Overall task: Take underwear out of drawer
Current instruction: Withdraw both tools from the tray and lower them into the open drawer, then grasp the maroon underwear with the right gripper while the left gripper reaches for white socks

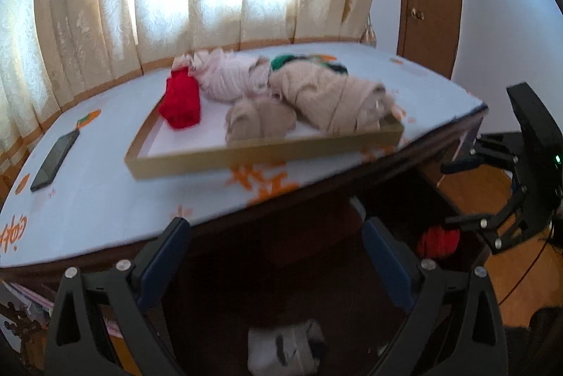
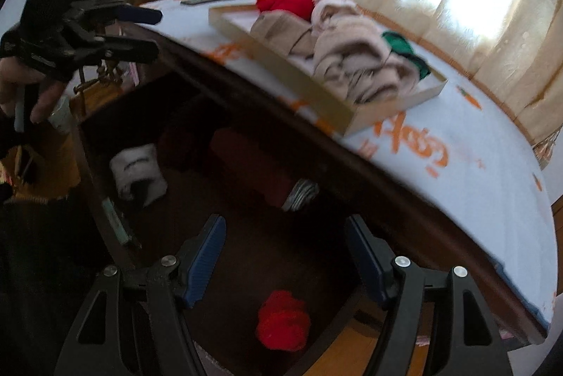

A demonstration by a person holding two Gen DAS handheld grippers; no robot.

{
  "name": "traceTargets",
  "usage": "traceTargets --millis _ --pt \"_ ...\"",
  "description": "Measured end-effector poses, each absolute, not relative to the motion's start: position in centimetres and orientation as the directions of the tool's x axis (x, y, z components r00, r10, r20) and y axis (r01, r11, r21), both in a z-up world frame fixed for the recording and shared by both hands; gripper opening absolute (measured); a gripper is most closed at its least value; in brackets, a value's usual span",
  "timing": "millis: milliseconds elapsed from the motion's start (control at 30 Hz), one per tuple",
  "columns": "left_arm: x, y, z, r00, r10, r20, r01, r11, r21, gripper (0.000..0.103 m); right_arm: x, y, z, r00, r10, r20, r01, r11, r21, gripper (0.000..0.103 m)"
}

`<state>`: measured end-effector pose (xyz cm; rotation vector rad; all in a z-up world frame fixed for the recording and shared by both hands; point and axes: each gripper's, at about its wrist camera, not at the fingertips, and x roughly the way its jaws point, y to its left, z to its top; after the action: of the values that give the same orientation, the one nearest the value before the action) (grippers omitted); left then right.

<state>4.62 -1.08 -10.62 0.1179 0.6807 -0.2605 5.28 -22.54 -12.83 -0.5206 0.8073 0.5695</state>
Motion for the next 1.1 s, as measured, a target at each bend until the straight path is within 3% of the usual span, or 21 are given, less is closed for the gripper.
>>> traceTargets --millis 400,767,1100 --pt "4.3 0.9 -16.5 0.649 -0.142 -0.747 0.225 0.974 0.01 0.099 5.9 -20.9 -16.9 0.508 0.237 -0.828 -0.69 0.687 -0.227 0.072" --pt "4.5 3.4 -18.4 0.629 -0.135 -0.766 0.147 0.988 -0.053 0.099 6.7 -13.0 -22.0 0.572 0.105 -0.813 -0.762 0.434 -0.48 0.072" --pt "4.1 4.2 -18.7 0.631 -0.154 -0.761 0.14 0.987 -0.083 0.1 8.2 -9.4 -25.4 0.696 0.023 -0.717 -0.691 0.289 -0.662 0.071"
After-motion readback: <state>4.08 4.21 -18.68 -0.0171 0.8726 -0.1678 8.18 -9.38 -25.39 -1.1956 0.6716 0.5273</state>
